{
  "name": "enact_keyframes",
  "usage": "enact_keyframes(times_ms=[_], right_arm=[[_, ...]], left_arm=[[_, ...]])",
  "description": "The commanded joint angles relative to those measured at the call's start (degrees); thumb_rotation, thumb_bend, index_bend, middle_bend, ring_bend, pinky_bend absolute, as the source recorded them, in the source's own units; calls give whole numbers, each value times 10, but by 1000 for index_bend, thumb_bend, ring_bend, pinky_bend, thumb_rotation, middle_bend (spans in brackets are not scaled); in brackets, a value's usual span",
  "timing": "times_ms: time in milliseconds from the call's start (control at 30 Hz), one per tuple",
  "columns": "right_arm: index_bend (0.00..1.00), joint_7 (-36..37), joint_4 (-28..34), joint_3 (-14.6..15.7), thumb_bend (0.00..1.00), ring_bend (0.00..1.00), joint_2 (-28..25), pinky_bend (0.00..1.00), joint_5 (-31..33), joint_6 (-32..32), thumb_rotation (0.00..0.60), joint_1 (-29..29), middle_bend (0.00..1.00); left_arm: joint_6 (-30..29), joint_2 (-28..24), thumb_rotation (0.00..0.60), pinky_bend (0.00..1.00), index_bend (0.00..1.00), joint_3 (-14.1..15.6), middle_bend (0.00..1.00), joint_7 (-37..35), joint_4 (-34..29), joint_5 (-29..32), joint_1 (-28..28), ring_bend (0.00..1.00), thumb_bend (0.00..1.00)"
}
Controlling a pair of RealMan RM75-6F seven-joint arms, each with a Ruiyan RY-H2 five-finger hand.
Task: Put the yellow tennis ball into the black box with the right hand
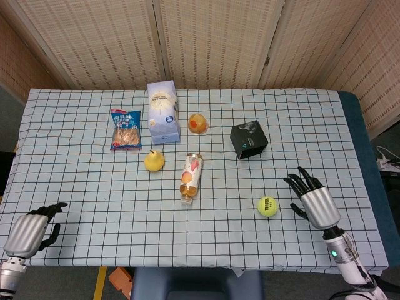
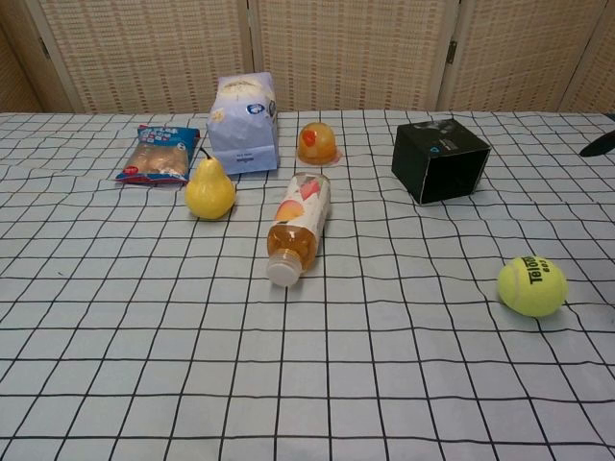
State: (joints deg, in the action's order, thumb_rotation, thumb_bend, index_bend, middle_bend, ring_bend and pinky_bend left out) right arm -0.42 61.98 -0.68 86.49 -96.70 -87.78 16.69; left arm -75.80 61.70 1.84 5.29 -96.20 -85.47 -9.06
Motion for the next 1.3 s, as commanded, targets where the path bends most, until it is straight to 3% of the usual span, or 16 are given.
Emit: enact_keyframes(times_ms=[33, 400, 500, 600, 667, 733, 800, 933, 1067, 1300], right_arm=[[221, -1, 1, 1, 95, 59, -1, 349, -1, 1, 600, -1, 224], [214, -7, 36, 2, 103, 59, -10, 350, 2, -3, 600, -8, 224], [214, -30, 60, 4, 266, 59, -17, 349, 6, 6, 600, -10, 224], [248, -64, 84, 4, 553, 64, -17, 350, 5, 0, 600, -16, 226], [378, -83, 92, 4, 727, 158, -10, 440, -2, -13, 600, -21, 290], [554, -109, 99, 6, 812, 320, -2, 624, -10, -27, 600, -28, 424], [740, -140, 112, 10, 861, 501, 2, 793, -15, -31, 600, -35, 586], [950, -188, 136, 20, 901, 678, 11, 957, -14, -30, 600, -50, 773], [1000, -213, 170, 30, 921, 745, 9, 1000, -1, -12, 600, -62, 871], [1000, -238, 196, 35, 934, 762, 6, 1000, 27, 17, 600, -76, 905]], left_arm=[[-2, 0, 600, 430, 240, 0, 326, 1, -1, -1, 1, 324, 569], [-3, -1, 600, 430, 240, -3, 326, -7, 0, 4, 2, 325, 571], [1, -3, 600, 430, 240, -3, 326, -12, 0, 4, 0, 325, 572], [-2, -4, 600, 430, 240, -1, 326, -15, 0, -2, 1, 324, 572], [-5, -5, 600, 430, 240, 0, 326, -19, 0, -6, 2, 325, 571], [-7, -6, 600, 430, 240, 1, 326, -22, 0, -6, 3, 325, 571], [-9, -7, 600, 430, 240, 0, 326, -25, -1, -7, 5, 324, 570], [-15, -9, 600, 430, 240, 2, 326, -32, -1, -14, 7, 324, 570], [-13, -11, 600, 430, 240, 4, 326, -38, 0, -20, 5, 325, 571], [-10, -12, 600, 430, 240, 5, 327, -43, 0, -22, 4, 325, 571]])
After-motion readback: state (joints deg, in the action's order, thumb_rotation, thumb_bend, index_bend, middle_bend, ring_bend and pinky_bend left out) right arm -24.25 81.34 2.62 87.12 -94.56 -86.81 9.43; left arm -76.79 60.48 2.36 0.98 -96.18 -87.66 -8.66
